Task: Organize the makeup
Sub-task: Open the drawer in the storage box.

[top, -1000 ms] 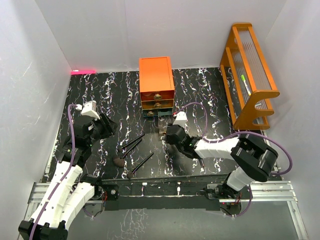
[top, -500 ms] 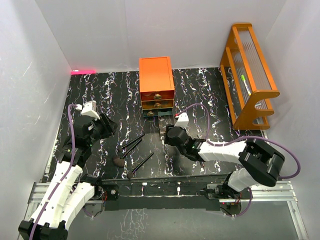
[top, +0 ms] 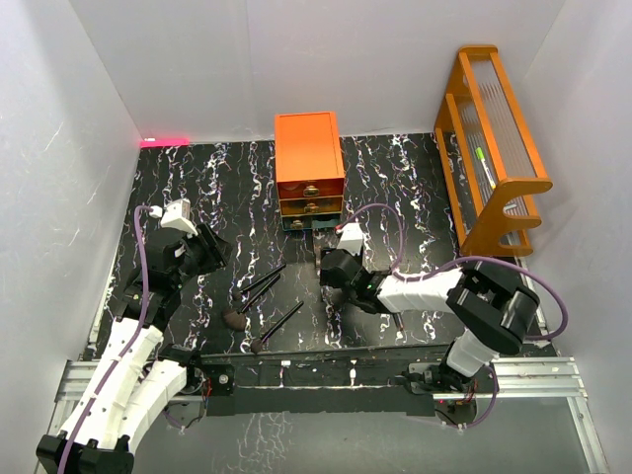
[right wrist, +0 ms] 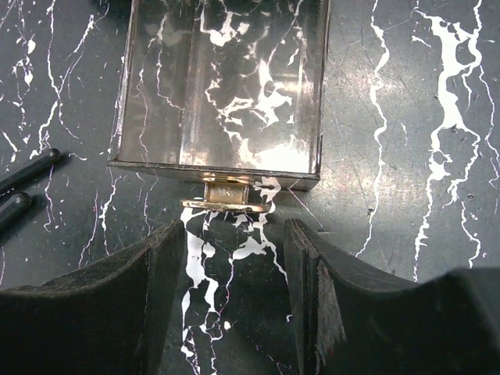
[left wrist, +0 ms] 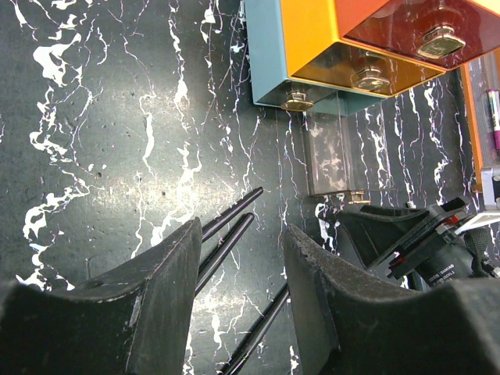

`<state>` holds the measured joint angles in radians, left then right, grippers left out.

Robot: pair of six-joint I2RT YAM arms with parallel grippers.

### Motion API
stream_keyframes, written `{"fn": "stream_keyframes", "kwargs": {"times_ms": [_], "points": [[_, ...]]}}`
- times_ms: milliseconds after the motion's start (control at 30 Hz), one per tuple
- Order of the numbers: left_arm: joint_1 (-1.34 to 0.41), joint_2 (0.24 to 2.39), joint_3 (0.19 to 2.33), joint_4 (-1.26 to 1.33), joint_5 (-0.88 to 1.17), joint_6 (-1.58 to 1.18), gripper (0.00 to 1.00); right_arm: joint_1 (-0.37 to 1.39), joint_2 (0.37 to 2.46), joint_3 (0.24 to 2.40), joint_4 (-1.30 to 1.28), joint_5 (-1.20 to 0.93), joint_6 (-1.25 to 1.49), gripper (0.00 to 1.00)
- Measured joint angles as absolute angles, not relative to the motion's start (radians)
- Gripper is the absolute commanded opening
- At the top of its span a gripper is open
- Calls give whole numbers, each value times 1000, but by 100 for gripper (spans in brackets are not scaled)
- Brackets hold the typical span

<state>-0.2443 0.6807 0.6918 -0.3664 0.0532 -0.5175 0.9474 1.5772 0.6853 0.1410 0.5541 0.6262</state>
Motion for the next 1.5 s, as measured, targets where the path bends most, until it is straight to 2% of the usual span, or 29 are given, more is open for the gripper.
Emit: {"fn": "stream_keyframes", "kwargs": {"times_ms": [500,733,900,1500], "points": [[-244,682,692,-366,53,-517,45,947,1631,734,135,601,625,56],[-244,682,692,-366,54,-517,45,947,1632,742,134,614,618,39],[-244,682,692,-366,54,-517,45,948,1632,743,135,618,607,31],[-244,682,692,-366,54,-518,45,988,1547,703,70,594,634,30]]}}
